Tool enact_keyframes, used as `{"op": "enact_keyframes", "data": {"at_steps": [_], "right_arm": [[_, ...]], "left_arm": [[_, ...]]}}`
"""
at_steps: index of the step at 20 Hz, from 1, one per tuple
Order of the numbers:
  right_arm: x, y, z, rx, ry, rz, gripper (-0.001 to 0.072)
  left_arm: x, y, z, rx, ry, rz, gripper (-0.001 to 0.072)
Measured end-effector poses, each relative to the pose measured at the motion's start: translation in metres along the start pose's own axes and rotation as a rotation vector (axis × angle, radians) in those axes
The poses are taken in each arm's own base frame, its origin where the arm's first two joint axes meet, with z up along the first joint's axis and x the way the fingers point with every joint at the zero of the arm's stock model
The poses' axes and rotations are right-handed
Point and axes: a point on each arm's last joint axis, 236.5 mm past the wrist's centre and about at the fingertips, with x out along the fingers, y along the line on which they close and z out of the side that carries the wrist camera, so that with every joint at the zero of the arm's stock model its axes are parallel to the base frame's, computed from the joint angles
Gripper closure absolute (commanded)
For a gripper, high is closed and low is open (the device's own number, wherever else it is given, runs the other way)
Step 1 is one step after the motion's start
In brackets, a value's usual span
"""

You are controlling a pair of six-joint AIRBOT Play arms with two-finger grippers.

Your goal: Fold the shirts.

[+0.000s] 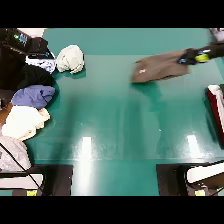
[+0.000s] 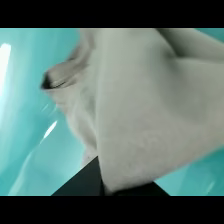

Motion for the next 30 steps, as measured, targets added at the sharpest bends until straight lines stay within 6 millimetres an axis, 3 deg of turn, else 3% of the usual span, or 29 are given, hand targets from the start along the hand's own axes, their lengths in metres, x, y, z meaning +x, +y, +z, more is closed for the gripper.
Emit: {"op": "enact_keyframes", "data": {"at_steps": [4, 6, 8, 11, 15, 18, 21, 26, 30], "right_arm": [[-0.074, -0.101, 0.008, 0.161, -0.161, -0.158, 0.0699], [-0.103, -0.139, 0.007, 0.219, -0.232, -0.223, 0.0699], [-0.125, -0.167, 0.007, 0.259, -0.291, -0.273, 0.0699], [-0.151, -0.192, 0.010, 0.281, -0.368, -0.331, 0.0699], [-0.189, -0.198, 0.033, 0.216, -0.472, -0.398, 0.0699], [-0.220, -0.188, 0.052, 0.160, -0.546, -0.437, 0.0699], [-0.241, -0.175, 0.057, 0.134, -0.592, -0.465, 0.0699], [-0.270, -0.165, 0.039, 0.142, -0.605, -0.508, 0.0699], [-0.278, -0.173, -0.006, 0.226, -0.505, -0.562, 0.0697]], "left_arm": [[0.000, -0.015, 0.002, 0.002, -0.007, -0.064, 0.0684], [-0.001, -0.021, 0.002, 0.003, -0.010, -0.091, 0.0683], [-0.001, -0.025, 0.003, 0.002, -0.011, -0.105, 0.0683], [-0.002, -0.028, 0.003, -0.001, -0.012, -0.119, 0.0683], [-0.002, -0.030, 0.000, -0.001, -0.001, -0.127, 0.0683], [-0.002, -0.030, -0.001, -0.001, 0.005, -0.129, 0.0683], [-0.002, -0.031, -0.002, -0.001, 0.007, -0.130, 0.0683], [-0.002, -0.031, -0.002, 0.003, 0.008, -0.130, 0.0683], [-0.002, -0.031, -0.002, 0.018, 0.008, -0.131, 0.0683]]}}
